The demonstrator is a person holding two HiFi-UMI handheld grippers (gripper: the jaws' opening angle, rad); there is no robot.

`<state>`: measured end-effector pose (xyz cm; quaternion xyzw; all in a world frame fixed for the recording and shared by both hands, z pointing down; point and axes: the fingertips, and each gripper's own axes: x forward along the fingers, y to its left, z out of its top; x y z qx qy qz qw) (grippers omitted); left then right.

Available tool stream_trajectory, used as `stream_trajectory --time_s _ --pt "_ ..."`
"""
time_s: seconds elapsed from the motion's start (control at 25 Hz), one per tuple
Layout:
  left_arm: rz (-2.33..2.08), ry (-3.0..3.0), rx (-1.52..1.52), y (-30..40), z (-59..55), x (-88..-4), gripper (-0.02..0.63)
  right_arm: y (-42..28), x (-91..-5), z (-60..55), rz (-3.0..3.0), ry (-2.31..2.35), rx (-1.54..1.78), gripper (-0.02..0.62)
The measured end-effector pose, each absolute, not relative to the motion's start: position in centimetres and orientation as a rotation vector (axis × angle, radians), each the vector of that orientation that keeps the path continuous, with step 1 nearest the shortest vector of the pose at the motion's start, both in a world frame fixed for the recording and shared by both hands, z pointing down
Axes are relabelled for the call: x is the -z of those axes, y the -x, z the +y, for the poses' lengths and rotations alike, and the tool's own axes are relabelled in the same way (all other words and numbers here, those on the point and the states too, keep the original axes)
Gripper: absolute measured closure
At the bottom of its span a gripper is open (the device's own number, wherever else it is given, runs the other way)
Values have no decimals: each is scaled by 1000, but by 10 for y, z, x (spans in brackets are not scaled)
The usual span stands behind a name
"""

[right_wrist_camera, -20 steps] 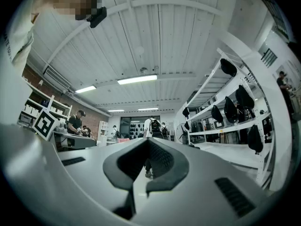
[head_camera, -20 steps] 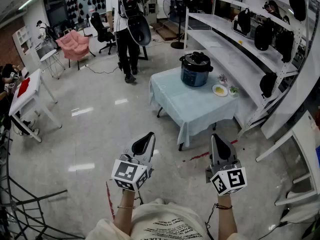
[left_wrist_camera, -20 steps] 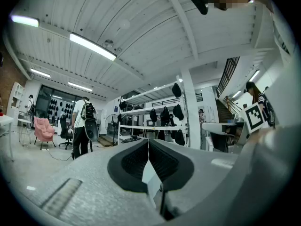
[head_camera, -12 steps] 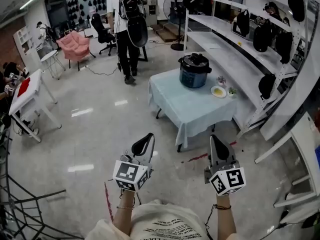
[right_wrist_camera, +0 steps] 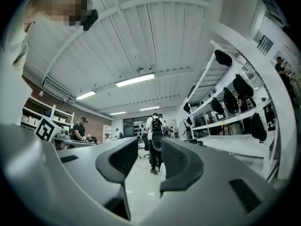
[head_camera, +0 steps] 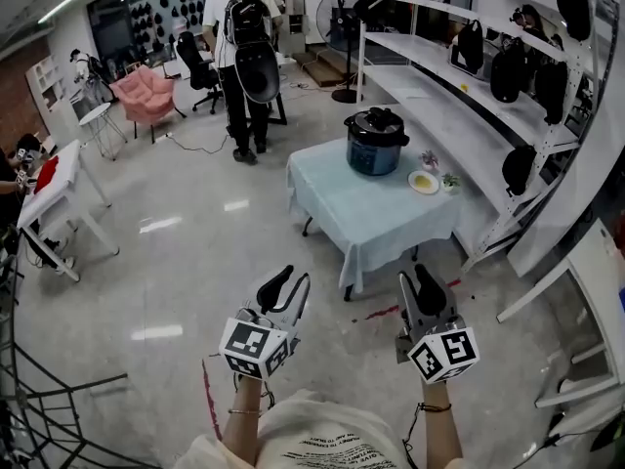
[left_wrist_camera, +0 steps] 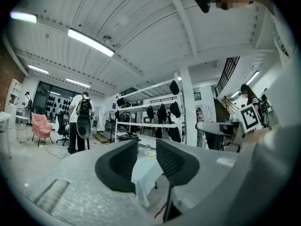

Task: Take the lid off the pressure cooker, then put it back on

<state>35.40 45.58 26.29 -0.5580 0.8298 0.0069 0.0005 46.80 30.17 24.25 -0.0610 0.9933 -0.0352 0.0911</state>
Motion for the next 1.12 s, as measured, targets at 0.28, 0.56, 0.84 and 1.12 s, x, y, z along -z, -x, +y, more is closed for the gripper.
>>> stream_trajectory --time_s 0.28,0.56,0.84,1.12 --pt "2615 1691 -33 -348 451 -260 340 -461 -247 298 2943 155 137 303" --pt "2631 1673 -9 -323 435 -263 308 -438 -253 282 2962 172 158 267" --pt "2627 1697 -35 -272 404 -274 308 -388 -265 257 2981 162 176 267" --pt "2618 1759 -34 -183 357 -282 308 -304 -274 211 2991 236 217 267"
